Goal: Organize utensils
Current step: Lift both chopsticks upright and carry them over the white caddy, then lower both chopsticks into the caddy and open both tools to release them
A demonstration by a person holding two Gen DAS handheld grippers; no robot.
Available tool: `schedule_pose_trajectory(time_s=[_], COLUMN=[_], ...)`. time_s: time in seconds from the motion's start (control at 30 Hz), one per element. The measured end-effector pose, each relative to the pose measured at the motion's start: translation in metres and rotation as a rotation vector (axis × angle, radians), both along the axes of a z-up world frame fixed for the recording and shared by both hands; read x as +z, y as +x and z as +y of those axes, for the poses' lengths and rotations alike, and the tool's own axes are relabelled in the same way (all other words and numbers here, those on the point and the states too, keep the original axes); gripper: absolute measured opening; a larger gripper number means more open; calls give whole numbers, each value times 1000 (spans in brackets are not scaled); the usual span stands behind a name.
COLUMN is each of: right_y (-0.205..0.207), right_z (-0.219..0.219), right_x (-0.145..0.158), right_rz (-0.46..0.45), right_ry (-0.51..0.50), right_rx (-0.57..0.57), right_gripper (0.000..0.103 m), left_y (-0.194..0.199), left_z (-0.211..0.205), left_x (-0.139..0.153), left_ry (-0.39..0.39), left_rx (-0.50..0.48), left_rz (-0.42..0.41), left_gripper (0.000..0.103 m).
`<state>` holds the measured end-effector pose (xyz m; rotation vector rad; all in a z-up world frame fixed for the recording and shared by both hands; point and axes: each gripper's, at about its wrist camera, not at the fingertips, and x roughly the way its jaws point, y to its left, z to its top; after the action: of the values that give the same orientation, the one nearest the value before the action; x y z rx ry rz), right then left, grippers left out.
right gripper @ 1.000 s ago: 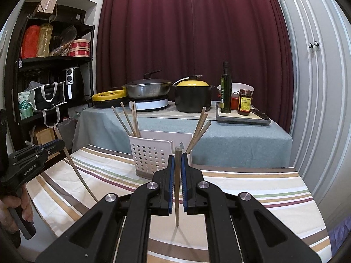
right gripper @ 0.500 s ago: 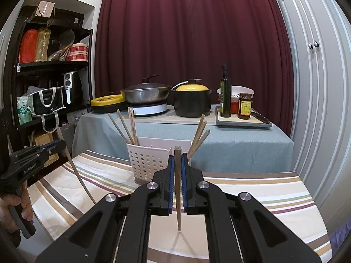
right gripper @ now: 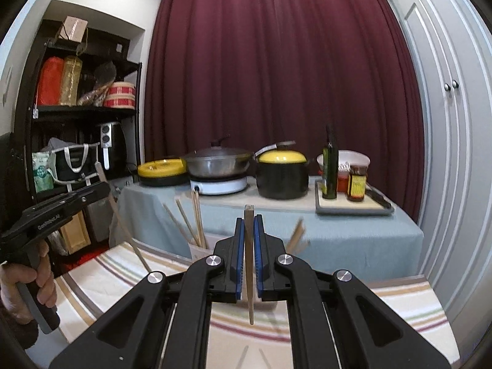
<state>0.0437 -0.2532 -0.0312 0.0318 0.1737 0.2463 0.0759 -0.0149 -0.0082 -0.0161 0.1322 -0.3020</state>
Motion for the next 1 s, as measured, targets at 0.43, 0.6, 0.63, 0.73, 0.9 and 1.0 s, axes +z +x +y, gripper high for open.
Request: schedule_pose_trajectory(time_s=[0.43,0.6,0.63,0.73,0.9,1.0], right_y=[42,64,68,81,98,106], right_z=[8,11,10,11,11,14], right_x=[39,43,43,41,29,20], right_rz=[-142,-166,-169,-174,-152,-134], right_ry=[-11,-12,-10,-5,-3,-16], right_rx=[20,21,20,18,13,5], right_gripper=[7,7,7,7,7,7], left_y=[55,78,84,96,107,115], left_z=[-17,-21,-23,-24,-25,-27], left_x=[51,57,57,55,44,34], left_ry=[-19,-22,-20,-10,7,13], left_rx=[-34,-31,-29,-22,-10,-6], left_rz=[-128,-140,-142,-143,-129,-110], left_gripper=[6,6,6,6,6,6])
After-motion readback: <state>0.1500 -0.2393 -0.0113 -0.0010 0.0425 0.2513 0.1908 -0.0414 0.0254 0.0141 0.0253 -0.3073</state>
